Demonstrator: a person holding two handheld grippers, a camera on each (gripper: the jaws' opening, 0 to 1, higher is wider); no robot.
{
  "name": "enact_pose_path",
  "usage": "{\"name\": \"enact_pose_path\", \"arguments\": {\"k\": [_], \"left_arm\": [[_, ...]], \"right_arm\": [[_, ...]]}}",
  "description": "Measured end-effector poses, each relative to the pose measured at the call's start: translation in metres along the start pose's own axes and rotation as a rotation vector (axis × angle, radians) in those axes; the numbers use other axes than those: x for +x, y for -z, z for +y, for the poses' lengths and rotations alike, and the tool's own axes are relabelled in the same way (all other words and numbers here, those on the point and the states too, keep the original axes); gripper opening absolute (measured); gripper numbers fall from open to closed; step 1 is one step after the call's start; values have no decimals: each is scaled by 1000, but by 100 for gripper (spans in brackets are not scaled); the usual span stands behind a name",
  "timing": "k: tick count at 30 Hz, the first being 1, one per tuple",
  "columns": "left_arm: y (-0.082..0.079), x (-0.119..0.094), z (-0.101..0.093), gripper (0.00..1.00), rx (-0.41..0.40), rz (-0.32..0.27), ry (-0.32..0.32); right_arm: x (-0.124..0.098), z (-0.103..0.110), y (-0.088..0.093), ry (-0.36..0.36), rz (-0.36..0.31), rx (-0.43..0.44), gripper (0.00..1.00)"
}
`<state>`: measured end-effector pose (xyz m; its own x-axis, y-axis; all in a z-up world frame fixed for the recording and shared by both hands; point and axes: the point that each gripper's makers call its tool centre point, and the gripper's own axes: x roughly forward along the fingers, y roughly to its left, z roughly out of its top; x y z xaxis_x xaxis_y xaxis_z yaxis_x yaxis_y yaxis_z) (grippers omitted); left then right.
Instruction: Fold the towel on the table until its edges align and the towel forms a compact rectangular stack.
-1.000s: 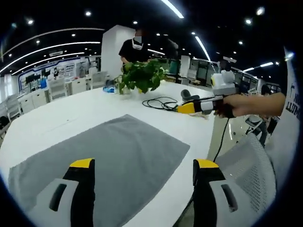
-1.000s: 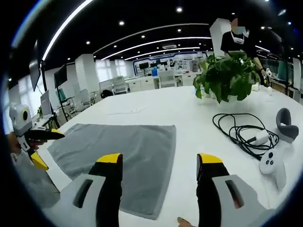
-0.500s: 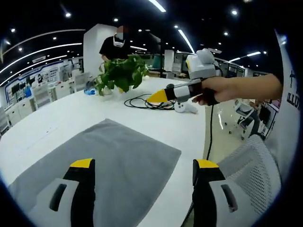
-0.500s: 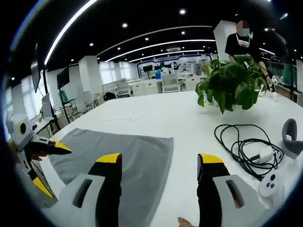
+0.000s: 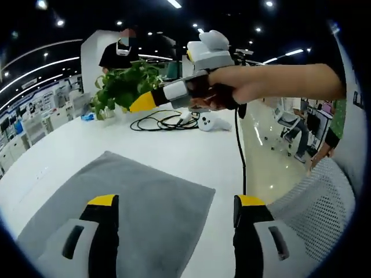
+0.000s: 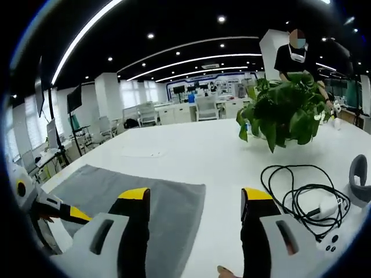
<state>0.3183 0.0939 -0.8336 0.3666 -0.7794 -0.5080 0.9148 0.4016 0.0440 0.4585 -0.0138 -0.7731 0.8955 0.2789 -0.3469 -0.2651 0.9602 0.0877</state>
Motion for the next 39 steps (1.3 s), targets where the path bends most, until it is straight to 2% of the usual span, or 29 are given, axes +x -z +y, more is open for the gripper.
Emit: {"name": "enact_pose_path", "arguments": {"k": [1,4,10,13,22,33,39], "left_arm": [[0,4,-2,80,3,0,9],[3,17,-6,77,22,13,22],[8,33,-15,74,75,33,65],[10,40,-21,72,87,44,95],[10,54,-33,65,120,40,132],[16,64,-60,35,198,44,225],[20,70,-64,31,161,56,244]], "right_arm": [[3,-4,-1,15,10,-36,62],[11,-7,-7,8,-20,13,61],[27,-19,-7,24,-19,-3,61],[38,-22,-1,29,-4,6,60],[67,-22,9,12,34,-3,60],[99,-18,22,-6,71,4,57],[109,-16,29,-18,88,0,55]]}}
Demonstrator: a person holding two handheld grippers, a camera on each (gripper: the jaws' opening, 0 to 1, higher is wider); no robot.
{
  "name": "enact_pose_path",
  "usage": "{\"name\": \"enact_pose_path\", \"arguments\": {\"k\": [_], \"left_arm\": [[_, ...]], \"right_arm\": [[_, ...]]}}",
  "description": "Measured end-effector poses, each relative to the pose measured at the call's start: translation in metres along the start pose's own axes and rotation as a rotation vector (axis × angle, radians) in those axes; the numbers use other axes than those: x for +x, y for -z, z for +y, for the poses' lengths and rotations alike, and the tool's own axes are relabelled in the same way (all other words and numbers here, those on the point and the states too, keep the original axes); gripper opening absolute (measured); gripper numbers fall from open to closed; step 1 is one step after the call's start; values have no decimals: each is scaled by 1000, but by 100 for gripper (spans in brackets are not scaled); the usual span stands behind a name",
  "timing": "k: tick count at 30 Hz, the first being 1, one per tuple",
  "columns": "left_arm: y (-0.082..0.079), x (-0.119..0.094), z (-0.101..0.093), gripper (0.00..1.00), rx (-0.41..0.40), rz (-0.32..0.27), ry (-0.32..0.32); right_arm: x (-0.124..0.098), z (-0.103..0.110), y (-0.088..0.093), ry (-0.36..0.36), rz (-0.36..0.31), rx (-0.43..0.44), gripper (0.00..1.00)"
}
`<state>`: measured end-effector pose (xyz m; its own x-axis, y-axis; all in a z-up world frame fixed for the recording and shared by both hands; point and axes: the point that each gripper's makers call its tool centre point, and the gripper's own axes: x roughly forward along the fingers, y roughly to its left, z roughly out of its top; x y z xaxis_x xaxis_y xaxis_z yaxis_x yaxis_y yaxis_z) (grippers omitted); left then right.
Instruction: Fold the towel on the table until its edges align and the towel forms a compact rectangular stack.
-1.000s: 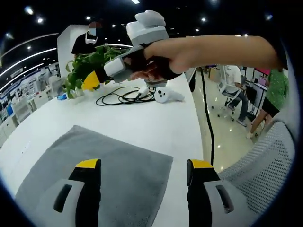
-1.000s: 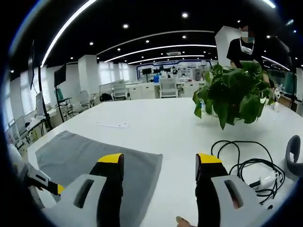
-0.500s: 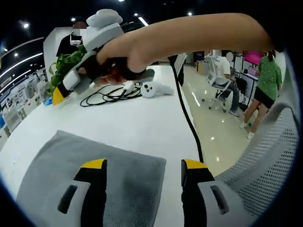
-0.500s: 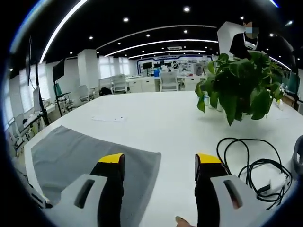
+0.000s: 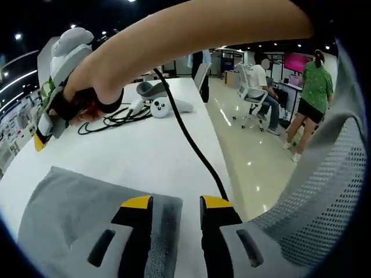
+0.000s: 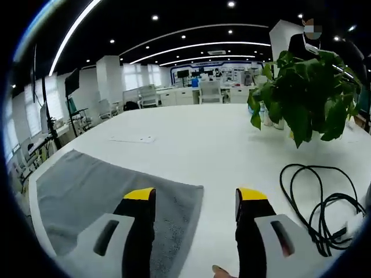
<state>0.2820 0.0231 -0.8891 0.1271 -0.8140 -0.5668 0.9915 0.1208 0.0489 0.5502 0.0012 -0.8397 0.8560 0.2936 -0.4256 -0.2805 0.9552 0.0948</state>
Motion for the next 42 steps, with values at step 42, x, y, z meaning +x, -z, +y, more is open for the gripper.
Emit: {"name": "enact_pose_path", "arguments": {"k": [42], "left_arm": [[19,16,9,4,-88,58,-51]], "right_arm": [[37,14,21,-22,72,-6,50]]}}
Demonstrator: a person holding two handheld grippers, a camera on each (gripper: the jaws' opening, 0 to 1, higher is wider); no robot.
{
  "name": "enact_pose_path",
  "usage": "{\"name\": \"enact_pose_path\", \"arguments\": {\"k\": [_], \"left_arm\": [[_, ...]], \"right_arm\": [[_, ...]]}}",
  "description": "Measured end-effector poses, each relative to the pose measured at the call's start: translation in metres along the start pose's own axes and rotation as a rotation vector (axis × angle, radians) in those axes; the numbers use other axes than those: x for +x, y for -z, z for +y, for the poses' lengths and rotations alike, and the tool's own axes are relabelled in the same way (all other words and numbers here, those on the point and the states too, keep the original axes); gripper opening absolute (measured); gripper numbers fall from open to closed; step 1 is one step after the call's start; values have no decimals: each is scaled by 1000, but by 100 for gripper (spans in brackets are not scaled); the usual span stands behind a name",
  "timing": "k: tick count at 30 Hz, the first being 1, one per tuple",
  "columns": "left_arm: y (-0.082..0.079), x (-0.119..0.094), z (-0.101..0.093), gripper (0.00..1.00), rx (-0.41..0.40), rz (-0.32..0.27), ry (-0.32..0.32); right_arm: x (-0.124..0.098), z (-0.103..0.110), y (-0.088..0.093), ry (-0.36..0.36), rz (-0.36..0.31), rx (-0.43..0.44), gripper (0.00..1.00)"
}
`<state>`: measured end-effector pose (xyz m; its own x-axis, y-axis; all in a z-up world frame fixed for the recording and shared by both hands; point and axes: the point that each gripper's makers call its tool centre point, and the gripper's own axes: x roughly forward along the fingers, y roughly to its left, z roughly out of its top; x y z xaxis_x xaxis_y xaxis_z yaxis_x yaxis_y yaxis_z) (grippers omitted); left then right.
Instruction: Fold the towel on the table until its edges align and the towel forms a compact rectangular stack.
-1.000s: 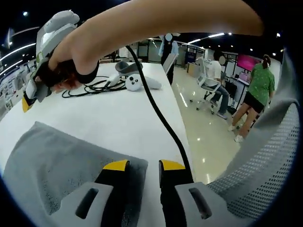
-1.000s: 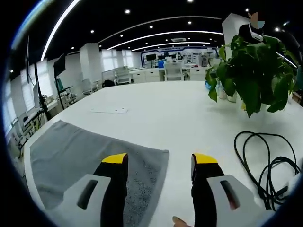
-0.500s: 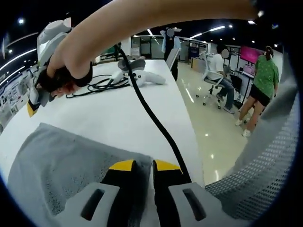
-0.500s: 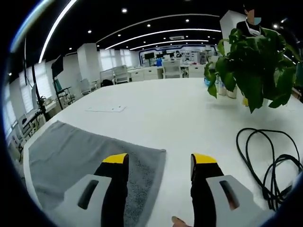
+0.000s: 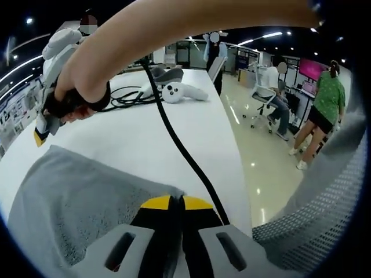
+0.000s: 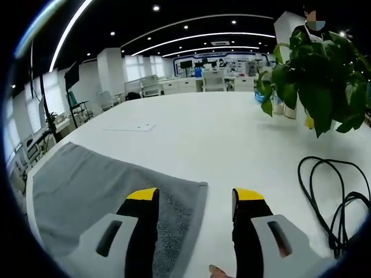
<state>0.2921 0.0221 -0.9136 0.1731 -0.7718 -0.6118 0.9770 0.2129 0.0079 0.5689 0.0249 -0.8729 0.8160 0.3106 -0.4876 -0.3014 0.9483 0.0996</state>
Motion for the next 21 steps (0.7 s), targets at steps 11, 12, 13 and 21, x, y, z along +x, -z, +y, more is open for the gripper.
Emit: {"name": "enact_pose_path", "arguments": {"k": [11,12,13,21], "left_arm": [[-1,0,0,5,10,-8,-2],[-1,0,0,5,12,-8,-3],[-1,0,-1,5,18,-9,-4],[-1,0,-1,4,57,-5,-12]], "right_arm": [[13,-11,8,36,39,6,43],[15,-12,8,42,39,5,42],[17,-14,8,46,41,3,41],[26,-20,21,78,120,-82,25]]}}
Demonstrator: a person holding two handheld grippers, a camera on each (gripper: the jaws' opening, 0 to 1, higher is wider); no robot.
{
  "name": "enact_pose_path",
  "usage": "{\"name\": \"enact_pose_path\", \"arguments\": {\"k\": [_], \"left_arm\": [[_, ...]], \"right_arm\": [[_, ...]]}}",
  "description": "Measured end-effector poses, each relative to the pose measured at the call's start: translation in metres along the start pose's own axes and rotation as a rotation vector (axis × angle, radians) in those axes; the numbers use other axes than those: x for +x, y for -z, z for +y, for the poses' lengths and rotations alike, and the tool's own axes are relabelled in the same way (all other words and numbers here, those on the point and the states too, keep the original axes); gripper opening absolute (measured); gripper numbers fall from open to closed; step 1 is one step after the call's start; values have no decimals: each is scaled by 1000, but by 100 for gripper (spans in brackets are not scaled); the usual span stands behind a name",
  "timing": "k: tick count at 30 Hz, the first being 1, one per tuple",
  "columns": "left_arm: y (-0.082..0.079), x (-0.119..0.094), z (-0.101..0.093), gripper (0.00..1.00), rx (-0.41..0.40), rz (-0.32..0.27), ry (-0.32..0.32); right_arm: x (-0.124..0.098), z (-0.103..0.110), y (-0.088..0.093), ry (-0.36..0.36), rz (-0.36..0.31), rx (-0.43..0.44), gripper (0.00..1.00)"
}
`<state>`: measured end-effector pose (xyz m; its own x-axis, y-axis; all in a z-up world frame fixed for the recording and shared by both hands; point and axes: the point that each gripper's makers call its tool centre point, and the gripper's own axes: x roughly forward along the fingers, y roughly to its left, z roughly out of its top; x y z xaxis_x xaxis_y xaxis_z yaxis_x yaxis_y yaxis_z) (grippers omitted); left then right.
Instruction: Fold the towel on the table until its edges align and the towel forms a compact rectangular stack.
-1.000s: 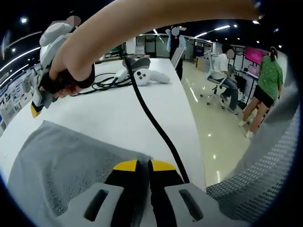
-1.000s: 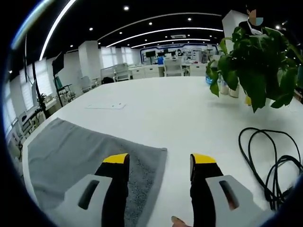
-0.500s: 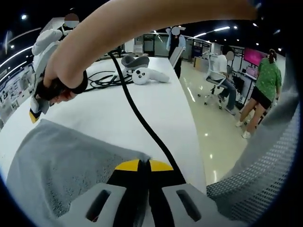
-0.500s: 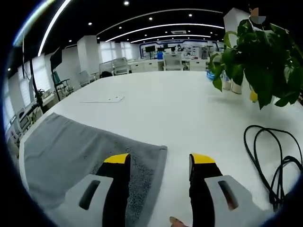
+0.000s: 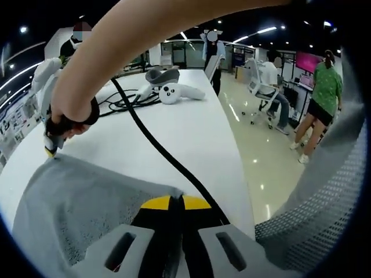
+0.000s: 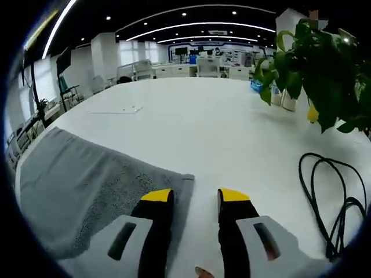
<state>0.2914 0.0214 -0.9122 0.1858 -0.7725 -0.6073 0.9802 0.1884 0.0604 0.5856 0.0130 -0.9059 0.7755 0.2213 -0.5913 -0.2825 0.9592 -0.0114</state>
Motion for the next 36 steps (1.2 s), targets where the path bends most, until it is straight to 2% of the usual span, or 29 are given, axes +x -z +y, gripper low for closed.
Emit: {"name": "enact_pose_path", "arguments": {"k": [4,8,13,17,21,22,25,27,28,36], "left_arm": [[0,0,0,5,2,-1,-5],[0,0,0,5,7,-1,-6],[0,0,0,5,4,-1,-4],[0,0,1,5,5,-3,-3],[0,0,1,5,2,-5,-2],[0,0,1,5,1,-6,-3],[0,0,1,5,-7,-7,-5],[0,0,2,4,-55,-4,-15],[0,1,2,4,-41,-6,-12],[-4,-5,6,2,-81,-22,1]], "right_arm": [[3,2,1,-12,-4,11,20],[6,2,-2,-16,-12,-11,19],[10,4,-5,-30,-31,10,18],[12,10,-5,-63,-50,27,10],[14,17,-4,-92,-36,-2,0],[14,16,-4,-72,-34,-9,0],[15,15,-4,-78,-33,-22,0],[14,14,-4,-89,-34,2,0],[12,15,-4,-95,-35,32,0],[3,19,-22,-127,-87,60,0]]}}
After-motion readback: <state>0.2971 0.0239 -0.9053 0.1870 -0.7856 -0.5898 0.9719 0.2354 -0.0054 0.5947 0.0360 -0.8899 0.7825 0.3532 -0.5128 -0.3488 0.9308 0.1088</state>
